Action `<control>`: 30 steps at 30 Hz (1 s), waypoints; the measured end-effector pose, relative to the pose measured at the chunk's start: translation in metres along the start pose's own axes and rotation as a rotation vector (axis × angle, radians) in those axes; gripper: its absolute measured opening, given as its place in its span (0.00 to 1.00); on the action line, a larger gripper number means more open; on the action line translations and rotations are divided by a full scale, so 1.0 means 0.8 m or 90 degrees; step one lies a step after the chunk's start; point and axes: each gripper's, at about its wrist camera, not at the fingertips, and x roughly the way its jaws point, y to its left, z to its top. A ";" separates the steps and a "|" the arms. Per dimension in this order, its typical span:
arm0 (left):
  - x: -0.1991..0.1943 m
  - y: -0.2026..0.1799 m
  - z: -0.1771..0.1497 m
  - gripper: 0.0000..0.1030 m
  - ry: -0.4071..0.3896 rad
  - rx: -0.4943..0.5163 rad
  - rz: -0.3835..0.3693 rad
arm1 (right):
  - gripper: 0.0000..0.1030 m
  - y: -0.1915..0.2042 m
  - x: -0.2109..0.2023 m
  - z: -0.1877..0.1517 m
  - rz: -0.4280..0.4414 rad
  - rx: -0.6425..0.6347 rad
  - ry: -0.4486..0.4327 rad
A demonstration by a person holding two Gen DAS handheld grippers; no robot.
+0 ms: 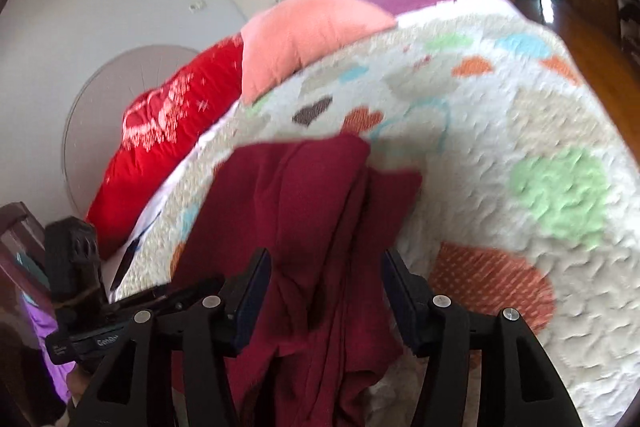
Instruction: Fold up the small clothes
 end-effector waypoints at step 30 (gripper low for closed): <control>0.003 -0.016 -0.012 0.74 -0.048 0.044 0.104 | 0.17 0.074 0.016 -0.021 -0.088 -0.181 0.019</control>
